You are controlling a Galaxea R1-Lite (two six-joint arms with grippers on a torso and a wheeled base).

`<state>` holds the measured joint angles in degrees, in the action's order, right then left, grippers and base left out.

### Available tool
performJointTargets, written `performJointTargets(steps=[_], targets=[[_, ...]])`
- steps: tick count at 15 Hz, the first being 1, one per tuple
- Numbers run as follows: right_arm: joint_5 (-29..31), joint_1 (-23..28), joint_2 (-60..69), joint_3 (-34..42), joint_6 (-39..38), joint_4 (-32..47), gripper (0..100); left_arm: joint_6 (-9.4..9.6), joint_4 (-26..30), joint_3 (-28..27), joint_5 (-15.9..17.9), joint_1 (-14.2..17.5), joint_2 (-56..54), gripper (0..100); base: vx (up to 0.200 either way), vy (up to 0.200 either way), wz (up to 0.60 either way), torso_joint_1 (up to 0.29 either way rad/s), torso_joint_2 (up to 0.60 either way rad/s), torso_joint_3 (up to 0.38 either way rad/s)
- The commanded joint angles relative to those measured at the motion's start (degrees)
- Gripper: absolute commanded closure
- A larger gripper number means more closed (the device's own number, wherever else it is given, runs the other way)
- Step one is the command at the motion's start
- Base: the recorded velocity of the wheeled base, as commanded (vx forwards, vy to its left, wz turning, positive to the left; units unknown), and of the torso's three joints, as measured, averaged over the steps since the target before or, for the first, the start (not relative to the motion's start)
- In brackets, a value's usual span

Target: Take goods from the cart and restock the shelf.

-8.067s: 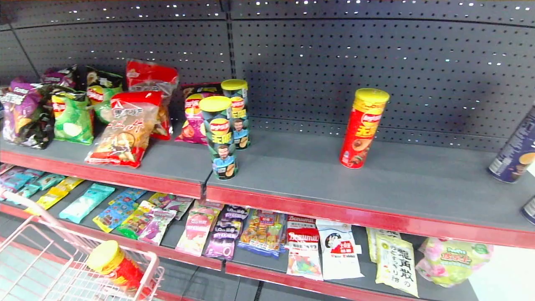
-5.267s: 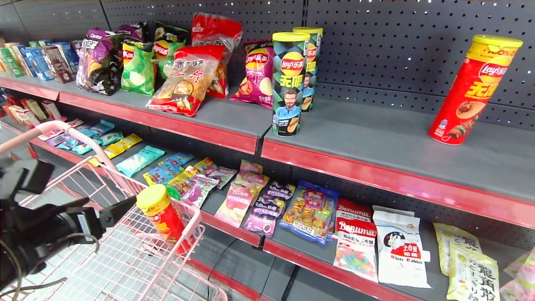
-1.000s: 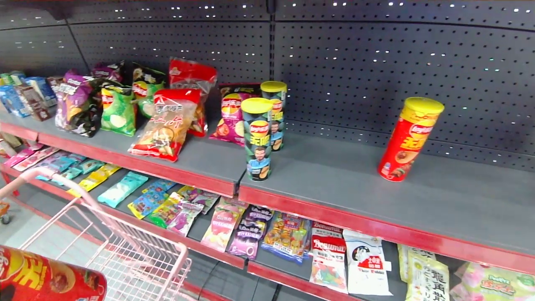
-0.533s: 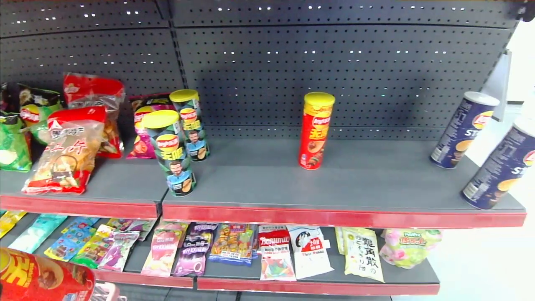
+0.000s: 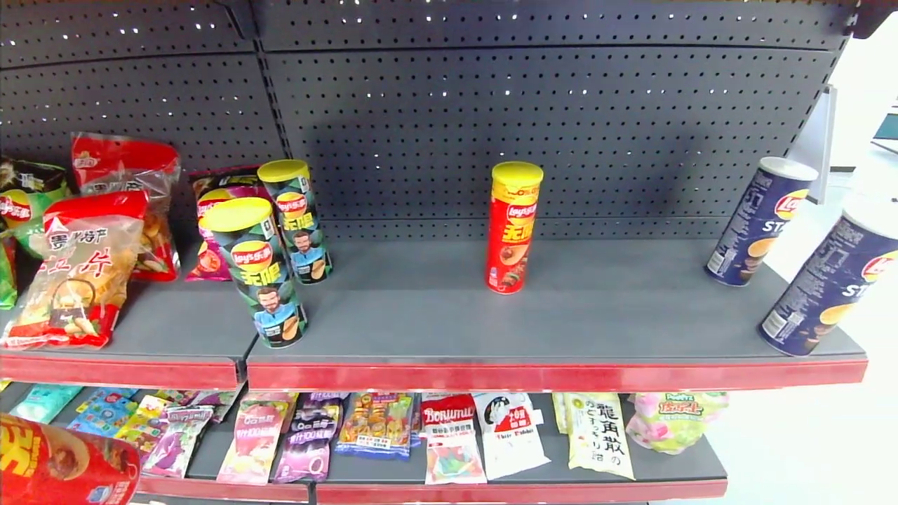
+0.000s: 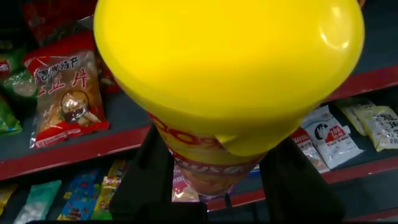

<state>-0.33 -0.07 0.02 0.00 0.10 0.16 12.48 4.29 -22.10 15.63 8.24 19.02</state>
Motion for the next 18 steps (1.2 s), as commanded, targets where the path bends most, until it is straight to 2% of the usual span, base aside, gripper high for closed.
performJointTargets(steps=[1,6,7,9,10,13,14,16,17,18], targets=[[-0.02,-0.01,-0.02,0.0,0.08,0.02,0,0.0,0.02,-0.22,0.1,0.02,-0.03,100,0.2,0.0,0.0,0.007,0.0,-0.002],[-0.73,-0.01,-0.02,0.0,0.17,-0.07,0,-0.27,1.25,-0.31,1.07,-1.03,-4.78,100,0.0,0.0,0.0,0.0,0.0,0.0],[-5.82,-0.28,-0.55,-2.72,-0.1,-0.42,0,-1.58,2.39,-1.1,1.42,-1.03,-4.69,100,0.0,0.0,0.0,0.0,0.0,0.0],[-14.52,-1.6,-15.93,-18.72,-1.5,0.54,0,-7.56,3.79,-1.8,4.41,-1.12,-4.69,100,0.0,0.0,0.0,0.0,0.0,0.0],[-18.39,-2.92,-22.17,-23.55,-1.59,0.28,0,-8.26,3.88,-1.37,4.76,-1.12,-4.52,100,0.0,0.0,0.0,0.0,0.0,0.0],[-20.68,-4.5,-42.92,-32.17,3.15,-1.56,0,-8.18,3.88,-1.1,3.62,-1.03,-2.41,100,0.0,0.0,0.0,0.0,0.0,0.0],[-22.43,-6.87,-48.72,-33.57,3.51,-4.11,0,-8.18,3.88,-1.01,3.44,-0.95,-1.44,100,0.0,0.0,0.0,0.0,0.0,0.0],[-23.05,-13.81,-59.44,-34.72,2.98,-11.94,0,-8.35,3.88,-0.84,5.2,-1.39,-0.65,100,0.0,0.0,0.0,0.0,0.0,0.0],[-24.19,-14.43,-65.59,-34.8,2.54,-18.35,0,-8.35,3.62,0.04,6.78,-1.65,-0.65,100,0.0,0.0,0.0,0.0,0.0,0.0],[-28.59,-14.52,-71.57,-35.6,2.19,-23.71,0,-8.35,3.62,0.13,7.57,-1.65,-0.56,100,0.0,0.0,0.0,0.0,0.0,0.0]])
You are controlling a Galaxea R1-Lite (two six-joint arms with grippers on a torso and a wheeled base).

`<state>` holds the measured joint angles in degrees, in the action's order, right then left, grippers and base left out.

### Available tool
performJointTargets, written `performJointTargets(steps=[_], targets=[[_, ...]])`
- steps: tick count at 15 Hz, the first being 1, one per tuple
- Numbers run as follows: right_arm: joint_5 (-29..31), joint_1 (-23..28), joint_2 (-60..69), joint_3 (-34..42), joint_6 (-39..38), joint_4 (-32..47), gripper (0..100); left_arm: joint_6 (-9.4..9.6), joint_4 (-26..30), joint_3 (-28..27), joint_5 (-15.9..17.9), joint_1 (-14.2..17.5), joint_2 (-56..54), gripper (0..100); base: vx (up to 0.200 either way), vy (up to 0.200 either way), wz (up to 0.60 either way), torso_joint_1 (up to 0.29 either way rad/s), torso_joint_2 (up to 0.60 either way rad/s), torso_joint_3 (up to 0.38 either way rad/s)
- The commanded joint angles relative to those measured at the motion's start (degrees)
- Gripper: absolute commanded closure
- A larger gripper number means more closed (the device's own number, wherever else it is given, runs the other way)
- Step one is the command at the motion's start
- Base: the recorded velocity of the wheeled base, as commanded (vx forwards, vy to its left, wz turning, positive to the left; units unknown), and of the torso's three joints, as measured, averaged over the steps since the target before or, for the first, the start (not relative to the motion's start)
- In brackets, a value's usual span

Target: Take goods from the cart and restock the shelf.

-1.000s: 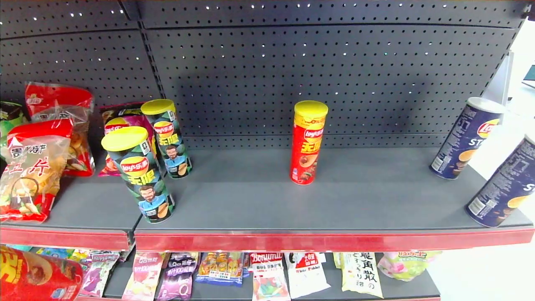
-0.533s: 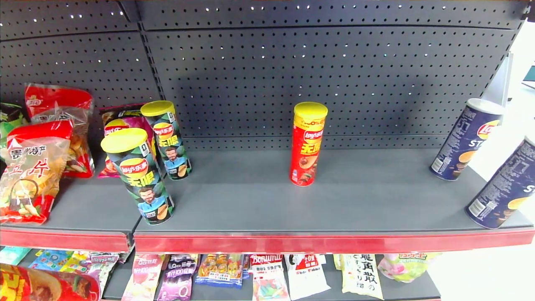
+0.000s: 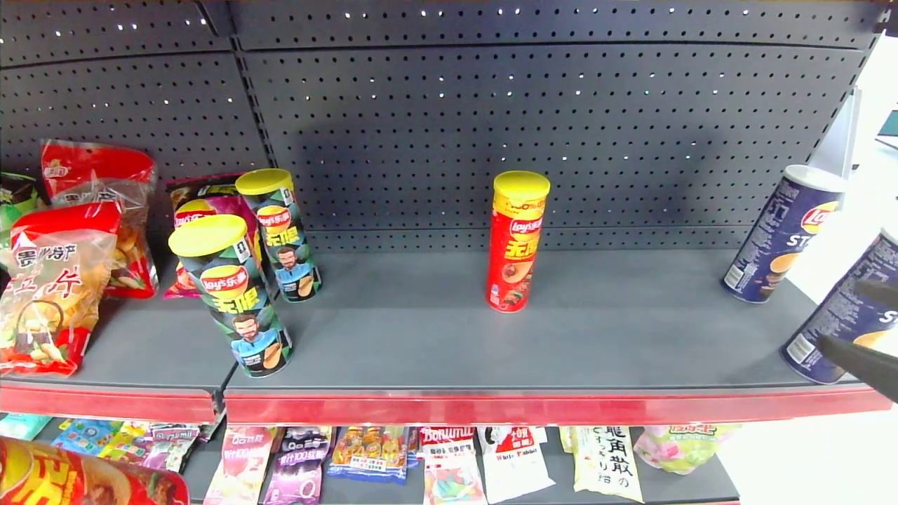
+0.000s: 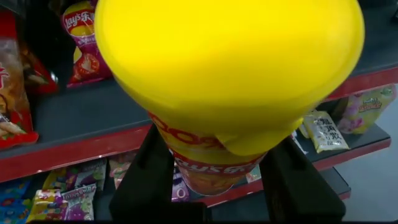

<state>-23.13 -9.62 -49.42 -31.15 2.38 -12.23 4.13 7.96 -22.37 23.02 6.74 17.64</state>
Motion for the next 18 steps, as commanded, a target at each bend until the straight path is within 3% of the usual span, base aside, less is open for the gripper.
performJointTargets(steps=[1,3,11,18], targets=[[-9.66,-4.62,-26.17,-5.42,0.08,-13.96,0,0.0,-0.05,0.22,0.19,-0.15,0.99,100,0.0,0.0,0.0,0.0,0.0,0.0],[-12.29,-4.36,-35.39,-10.43,0.26,-17.74,0,0.09,-0.23,-0.04,-0.25,-0.15,1.7,100,0.0,0.0,0.0,0.0,0.0,0.0],[-23.37,-3.21,-52.8,-22.99,7.03,-18.18,0,0.53,-0.23,-0.92,-0.43,-0.06,1.61,100,0.0,0.0,0.0,0.0,0.0,0.0],[-25.04,-1.1,-62.55,-33.1,10.28,-18.27,0,1.49,-0.23,-1.27,-0.43,-0.06,1.78,100,0.0,0.0,0.0,0.0,0.0,0.0]])
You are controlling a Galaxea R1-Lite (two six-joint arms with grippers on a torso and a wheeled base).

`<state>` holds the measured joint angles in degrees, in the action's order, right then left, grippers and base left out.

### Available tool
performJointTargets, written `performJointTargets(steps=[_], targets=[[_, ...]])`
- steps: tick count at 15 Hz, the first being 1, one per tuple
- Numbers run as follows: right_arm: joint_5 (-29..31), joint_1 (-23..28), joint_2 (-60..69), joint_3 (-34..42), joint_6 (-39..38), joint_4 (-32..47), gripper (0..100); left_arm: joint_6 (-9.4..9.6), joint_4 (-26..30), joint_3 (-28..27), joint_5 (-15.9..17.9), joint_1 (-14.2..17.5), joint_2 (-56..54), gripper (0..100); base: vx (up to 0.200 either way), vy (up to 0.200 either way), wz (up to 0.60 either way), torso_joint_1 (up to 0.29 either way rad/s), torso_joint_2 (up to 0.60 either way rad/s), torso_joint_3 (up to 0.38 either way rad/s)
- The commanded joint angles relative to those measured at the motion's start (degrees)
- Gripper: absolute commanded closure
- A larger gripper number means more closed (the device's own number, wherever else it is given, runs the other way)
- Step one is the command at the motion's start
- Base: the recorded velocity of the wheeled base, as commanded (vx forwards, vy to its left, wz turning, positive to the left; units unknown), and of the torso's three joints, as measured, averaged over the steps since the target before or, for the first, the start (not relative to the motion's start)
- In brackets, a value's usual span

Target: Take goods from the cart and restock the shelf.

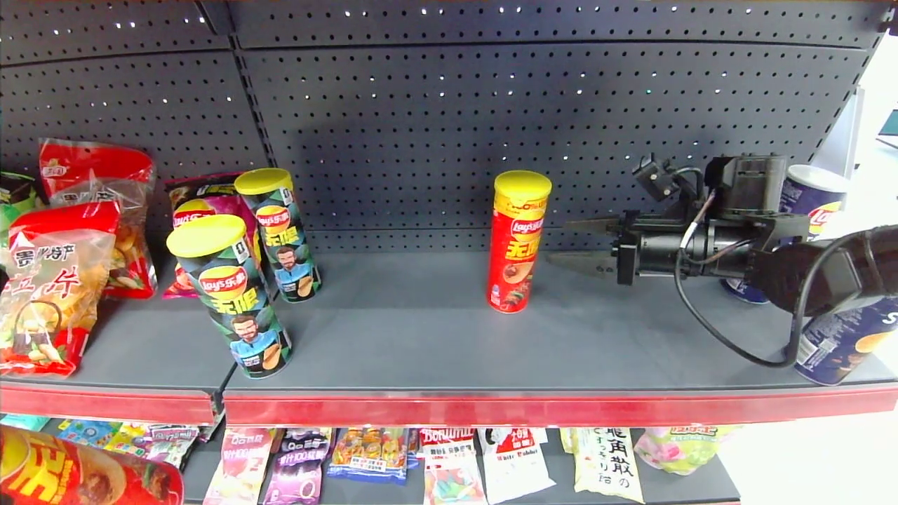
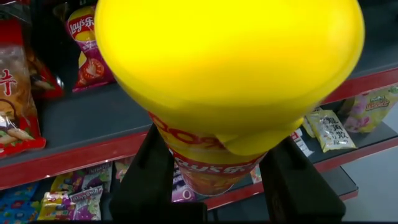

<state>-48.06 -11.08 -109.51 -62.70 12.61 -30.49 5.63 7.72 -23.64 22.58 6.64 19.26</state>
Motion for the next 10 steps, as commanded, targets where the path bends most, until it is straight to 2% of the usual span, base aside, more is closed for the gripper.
performJointTargets(steps=[1,10], targets=[[-0.11,0.36,-3.26,-2.52,0.05,-0.01,0,-0.01,0.02,-0.01,0.01,0.04,0.16,100,0.0,0.0,0.0,0.0,0.0,0.0],[-2.92,-0.61,-9.41,-11.75,0.58,-0.01,0,0.08,0.02,-0.01,0.01,0.04,0.07,100,0.0,0.0,0.0,0.0,0.0,0.0]])
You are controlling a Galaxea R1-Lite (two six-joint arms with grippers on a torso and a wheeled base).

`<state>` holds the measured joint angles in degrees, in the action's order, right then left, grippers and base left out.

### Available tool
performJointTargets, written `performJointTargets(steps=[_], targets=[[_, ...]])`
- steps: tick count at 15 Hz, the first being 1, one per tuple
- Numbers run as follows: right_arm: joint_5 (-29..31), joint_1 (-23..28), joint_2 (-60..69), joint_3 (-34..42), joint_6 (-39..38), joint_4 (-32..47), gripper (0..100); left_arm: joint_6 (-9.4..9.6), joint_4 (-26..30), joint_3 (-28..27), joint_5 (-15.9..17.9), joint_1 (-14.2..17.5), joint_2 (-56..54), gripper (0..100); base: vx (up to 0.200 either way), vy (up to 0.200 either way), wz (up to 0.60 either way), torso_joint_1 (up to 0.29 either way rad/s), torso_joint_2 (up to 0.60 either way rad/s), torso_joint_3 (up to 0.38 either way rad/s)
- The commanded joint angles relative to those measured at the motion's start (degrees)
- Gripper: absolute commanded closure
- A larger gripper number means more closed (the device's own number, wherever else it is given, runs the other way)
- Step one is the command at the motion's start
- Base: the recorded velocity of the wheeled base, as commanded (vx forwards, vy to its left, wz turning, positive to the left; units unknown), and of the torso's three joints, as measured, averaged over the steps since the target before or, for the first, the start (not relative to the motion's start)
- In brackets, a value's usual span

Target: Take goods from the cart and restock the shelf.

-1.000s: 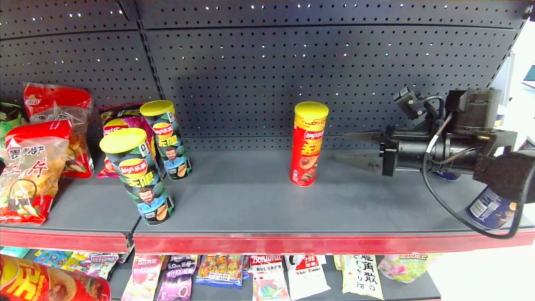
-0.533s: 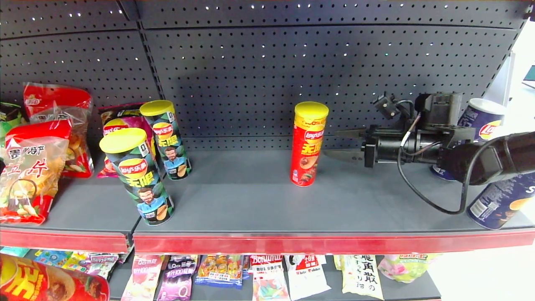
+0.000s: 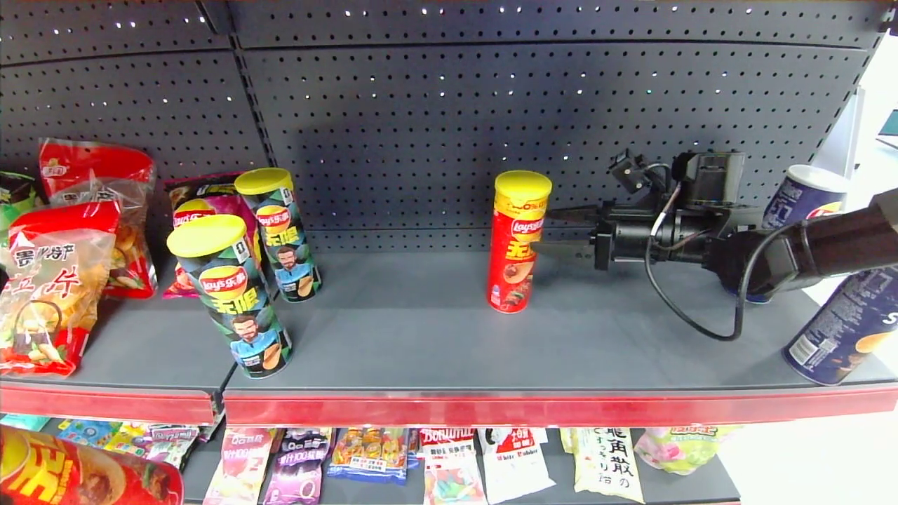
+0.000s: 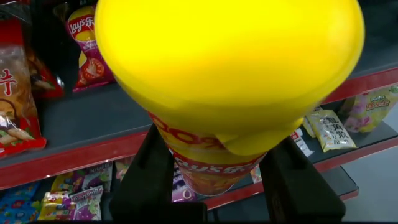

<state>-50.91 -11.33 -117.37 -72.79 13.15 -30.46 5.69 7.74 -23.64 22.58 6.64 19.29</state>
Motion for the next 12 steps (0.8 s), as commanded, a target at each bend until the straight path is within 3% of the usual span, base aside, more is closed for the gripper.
performJointTargets(steps=[1,12], targets=[[-0.16,-0.45,-1.81,-2.09,0.03,0.05,0,0.02,-0.01,-0.01,0.01,0.04,0.14,100,0.0,0.0,0.0,0.0,0.0,0.0],[-0.33,-5.11,-5.24,-5.26,0.03,-0.03,0,0.02,-0.01,0.08,0.01,0.04,0.05,100,0.0,0.0,0.0,0.0,0.0,0.0]])
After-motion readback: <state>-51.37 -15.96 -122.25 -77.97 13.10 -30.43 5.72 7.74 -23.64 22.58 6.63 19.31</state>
